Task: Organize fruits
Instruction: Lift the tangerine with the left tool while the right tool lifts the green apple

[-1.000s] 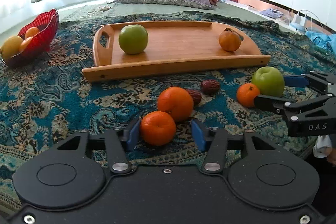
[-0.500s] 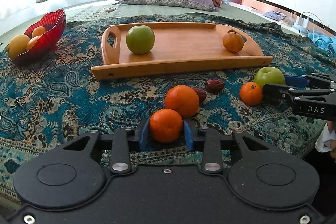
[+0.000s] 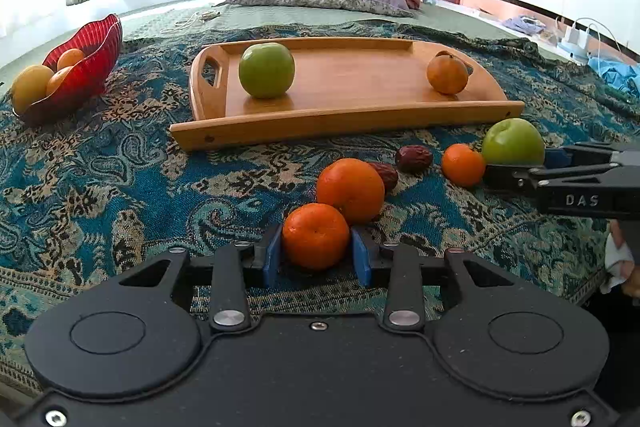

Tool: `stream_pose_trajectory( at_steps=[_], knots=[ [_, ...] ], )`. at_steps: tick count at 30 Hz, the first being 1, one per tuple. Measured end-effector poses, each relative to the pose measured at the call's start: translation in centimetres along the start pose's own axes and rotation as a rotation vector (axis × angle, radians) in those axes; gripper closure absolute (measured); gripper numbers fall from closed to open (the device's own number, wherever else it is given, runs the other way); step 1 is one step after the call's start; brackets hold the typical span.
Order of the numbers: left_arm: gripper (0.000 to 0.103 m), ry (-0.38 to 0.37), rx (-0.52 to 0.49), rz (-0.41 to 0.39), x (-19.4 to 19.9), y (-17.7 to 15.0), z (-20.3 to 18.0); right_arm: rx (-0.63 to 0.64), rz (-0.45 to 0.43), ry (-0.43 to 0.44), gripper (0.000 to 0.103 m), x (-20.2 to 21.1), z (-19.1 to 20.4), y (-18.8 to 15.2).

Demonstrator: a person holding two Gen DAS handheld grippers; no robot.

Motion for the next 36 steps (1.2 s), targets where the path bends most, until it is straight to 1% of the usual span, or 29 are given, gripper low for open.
stream_pose_trajectory(
  at_steps=[8,16,20,30,33,34,36],
  knots=[
    [0.070,-0.009,0.012,-0.003,-0.1,0.5,0.4,0.018,-0.016,-0.017,0.043,0.0,0.2,-0.1],
    [0.070,0.005,0.014,-0.024,0.2,1.5,0.7,0.032,-0.053,-0.034,0.044,0.6,0.5,0.0],
    [0.070,0.013,0.017,-0.036,0.3,2.1,0.7,0.018,-0.064,-0.039,0.044,1.0,0.4,0.2],
    [0.071,0.023,0.030,-0.058,0.2,3.1,1.0,0.006,-0.103,-0.051,0.044,1.7,0.1,1.4],
    [0.071,0.025,0.031,-0.066,0.1,3.5,1.1,0.006,-0.119,-0.056,0.047,1.8,-0.1,2.0],
    [0.071,0.026,0.032,-0.067,0.0,3.6,1.1,0.008,-0.125,-0.059,0.051,1.7,-0.1,2.2],
    [0.071,0.031,0.035,-0.070,-0.1,3.7,1.2,0.022,-0.140,-0.063,0.053,1.7,-0.1,2.7]
  ],
)
Point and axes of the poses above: each gripper's, at about its wrist camera, not at the fingertips, and x roughly against the way its jaws point, z to its left, y to its top, the point moved 5 cm from there along -x, roughly the way its jaws point, and after that the axes turned 12 degrees about -z, right-handed, at the moved point
